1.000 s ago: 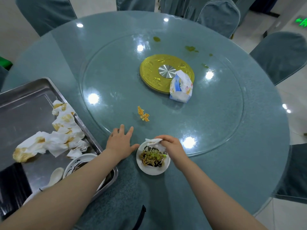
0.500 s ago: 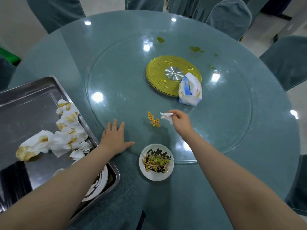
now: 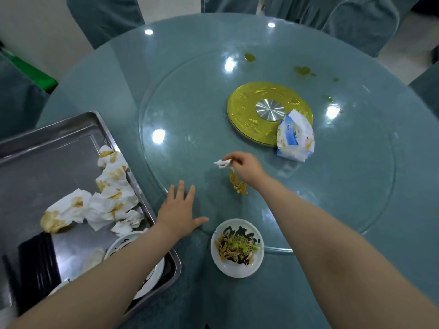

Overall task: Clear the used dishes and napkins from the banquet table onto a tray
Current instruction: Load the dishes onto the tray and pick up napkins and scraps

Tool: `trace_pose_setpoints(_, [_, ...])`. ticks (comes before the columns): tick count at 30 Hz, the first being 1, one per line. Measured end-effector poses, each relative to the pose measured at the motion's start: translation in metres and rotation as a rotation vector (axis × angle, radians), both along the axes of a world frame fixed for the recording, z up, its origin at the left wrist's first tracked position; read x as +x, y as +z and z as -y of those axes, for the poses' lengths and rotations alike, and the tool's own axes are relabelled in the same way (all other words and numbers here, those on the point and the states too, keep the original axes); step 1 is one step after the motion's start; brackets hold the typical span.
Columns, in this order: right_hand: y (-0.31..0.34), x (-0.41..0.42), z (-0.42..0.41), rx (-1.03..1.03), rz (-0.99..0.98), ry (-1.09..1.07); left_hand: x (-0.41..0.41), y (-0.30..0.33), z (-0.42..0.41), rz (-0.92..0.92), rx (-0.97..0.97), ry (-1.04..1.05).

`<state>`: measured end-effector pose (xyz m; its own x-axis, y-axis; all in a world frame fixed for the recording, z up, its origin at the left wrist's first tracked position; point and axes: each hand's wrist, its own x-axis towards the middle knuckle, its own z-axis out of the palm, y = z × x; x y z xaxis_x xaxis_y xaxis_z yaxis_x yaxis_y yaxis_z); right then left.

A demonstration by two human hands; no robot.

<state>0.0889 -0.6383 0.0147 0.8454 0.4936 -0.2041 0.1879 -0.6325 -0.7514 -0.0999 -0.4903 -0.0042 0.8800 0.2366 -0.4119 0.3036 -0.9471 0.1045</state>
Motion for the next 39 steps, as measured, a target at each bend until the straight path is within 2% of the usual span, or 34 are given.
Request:
trace_pose_setpoints(4, [-0.013,0.000,-0.002,-0.044,-0.020,0.063,0.001,0.000,-0.001,0.001,0.010,0.005])
trace_pose_setpoints(8, [-0.016,0.000,0.004,0.012,-0.176,0.016,0.002,-0.001,-0.002,0.000,0.014,0.001])
trace_pose_setpoints(11, [-0.017,0.000,0.010,0.045,-0.223,0.021,0.001,-0.002,-0.003,0.003,0.014,0.002])
trace_pose_setpoints(23, [-0.022,-0.013,0.033,0.035,-0.253,0.013,0.000,-0.004,-0.001,0.001,-0.014,0.016])
trace_pose_setpoints(39, [-0.018,-0.066,0.070,0.111,-0.279,-0.133,-0.004,-0.001,0.007,0.025,-0.038,0.042])
